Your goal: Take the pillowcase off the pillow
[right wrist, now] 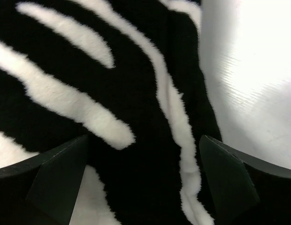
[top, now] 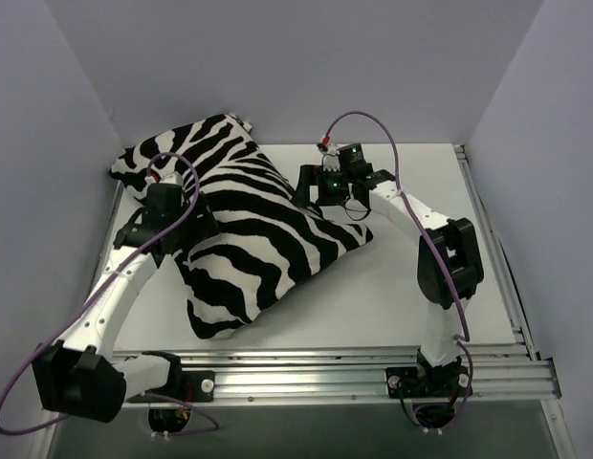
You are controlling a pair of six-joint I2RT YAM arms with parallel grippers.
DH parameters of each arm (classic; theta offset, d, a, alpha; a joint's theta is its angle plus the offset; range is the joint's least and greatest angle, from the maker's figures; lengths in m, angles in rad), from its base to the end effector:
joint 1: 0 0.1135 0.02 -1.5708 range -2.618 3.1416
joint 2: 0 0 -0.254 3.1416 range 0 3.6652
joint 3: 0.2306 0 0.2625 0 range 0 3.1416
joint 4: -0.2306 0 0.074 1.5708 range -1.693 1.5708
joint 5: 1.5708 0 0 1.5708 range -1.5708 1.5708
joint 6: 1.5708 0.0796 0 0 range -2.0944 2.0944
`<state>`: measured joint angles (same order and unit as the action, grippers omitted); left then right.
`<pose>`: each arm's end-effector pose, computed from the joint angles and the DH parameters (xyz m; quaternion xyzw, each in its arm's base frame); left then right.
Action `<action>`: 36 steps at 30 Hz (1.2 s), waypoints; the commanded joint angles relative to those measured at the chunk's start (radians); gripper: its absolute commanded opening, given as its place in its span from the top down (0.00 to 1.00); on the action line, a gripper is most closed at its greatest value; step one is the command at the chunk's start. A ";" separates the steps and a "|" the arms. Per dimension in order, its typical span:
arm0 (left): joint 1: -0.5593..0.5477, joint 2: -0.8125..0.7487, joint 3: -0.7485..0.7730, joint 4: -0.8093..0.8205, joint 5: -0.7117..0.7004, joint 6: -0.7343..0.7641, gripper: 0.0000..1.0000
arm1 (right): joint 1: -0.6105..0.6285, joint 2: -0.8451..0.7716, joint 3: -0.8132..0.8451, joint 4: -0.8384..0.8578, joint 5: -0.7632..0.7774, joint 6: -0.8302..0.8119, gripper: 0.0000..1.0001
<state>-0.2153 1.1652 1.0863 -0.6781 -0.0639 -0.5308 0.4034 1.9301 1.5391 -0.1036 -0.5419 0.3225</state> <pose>0.2852 -0.0572 0.2812 -0.1567 0.9045 -0.1168 0.3790 0.4379 0.2315 0.2419 -0.1705 0.8211 0.3902 0.3800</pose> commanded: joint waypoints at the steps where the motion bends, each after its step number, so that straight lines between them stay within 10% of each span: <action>1: -0.010 0.080 -0.029 0.149 0.065 -0.070 0.06 | 0.046 -0.039 -0.049 0.077 -0.127 -0.022 0.02; 11: -0.436 0.379 -0.029 0.236 0.130 -0.204 0.06 | 0.176 -0.420 -0.531 0.131 -0.098 0.039 0.09; 17: -0.639 0.299 -0.069 0.171 0.064 -0.290 0.06 | 0.175 -0.681 -0.564 0.001 -0.003 0.059 0.09; 25: -0.607 0.074 0.023 -0.087 -0.189 -0.264 0.06 | 0.086 -0.711 -0.380 -0.136 0.148 0.036 0.03; 36: -0.320 0.185 0.210 0.026 -0.053 -0.077 0.06 | -0.172 -0.479 -0.304 0.220 -0.119 0.236 0.00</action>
<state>-0.5838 1.3025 1.2331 -0.7174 -0.1806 -0.6701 0.2222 1.3689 1.2057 -0.0303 -0.5407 0.4793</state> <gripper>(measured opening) 0.940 0.996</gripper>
